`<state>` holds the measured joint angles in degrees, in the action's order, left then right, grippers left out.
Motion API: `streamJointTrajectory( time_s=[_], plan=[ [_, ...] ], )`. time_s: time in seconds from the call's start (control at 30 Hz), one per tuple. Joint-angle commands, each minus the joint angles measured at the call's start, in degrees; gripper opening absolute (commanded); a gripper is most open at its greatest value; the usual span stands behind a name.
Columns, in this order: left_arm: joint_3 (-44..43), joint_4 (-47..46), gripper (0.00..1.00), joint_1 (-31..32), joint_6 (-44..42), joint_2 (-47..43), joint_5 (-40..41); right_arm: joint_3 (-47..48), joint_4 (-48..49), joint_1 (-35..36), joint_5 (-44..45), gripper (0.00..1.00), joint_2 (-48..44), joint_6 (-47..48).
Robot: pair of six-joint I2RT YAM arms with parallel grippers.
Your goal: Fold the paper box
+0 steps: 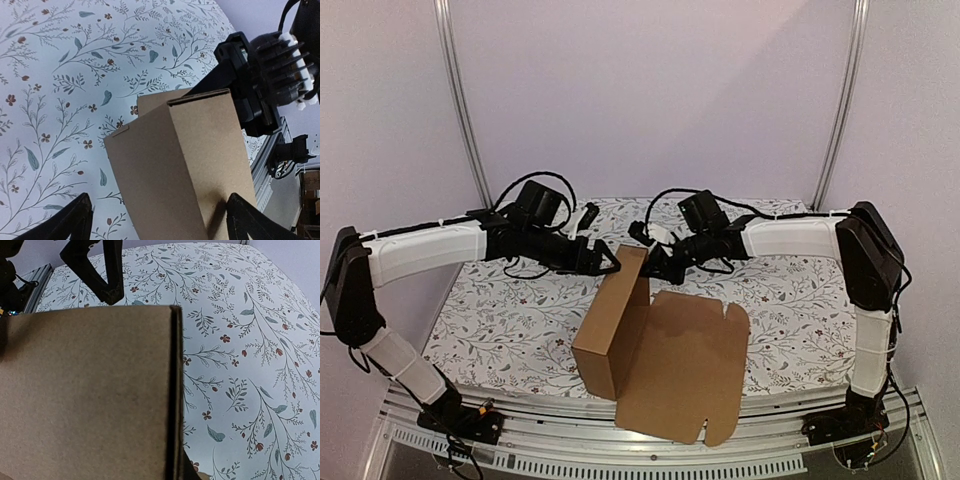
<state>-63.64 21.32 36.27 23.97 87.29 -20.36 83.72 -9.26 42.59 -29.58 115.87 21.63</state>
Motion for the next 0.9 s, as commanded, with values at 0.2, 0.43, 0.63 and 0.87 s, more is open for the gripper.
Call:
streamJointTrajectory(
  time_s=[0.2, 0.43, 0.63, 0.87],
  plan=[
    [-1.9, 1.2, 0.87, 1.3, -1.7, 5.0, 0.0, -3.9, 5.9, -1.5, -7.4, 0.23, 3.2, -2.2],
    [-3.4, 2.5, 0.87, 0.3, -3.4, 6.5, -0.9, -2.3, 12.0, -1.8, -9.2, 0.3, 7.8, -5.6],
    [-2.7, -0.1, 0.87, -1.4, -3.2, 6.7, -3.4, -0.7, 17.1, -1.7, -8.9, 0.14, 10.8, -11.6],
    [2.3, -10.3, 0.9, -3.3, -0.1, 3.5, -5.4, -1.8, 19.6, -1.7, -0.6, 0.04, 10.8, -15.7]
  ],
)
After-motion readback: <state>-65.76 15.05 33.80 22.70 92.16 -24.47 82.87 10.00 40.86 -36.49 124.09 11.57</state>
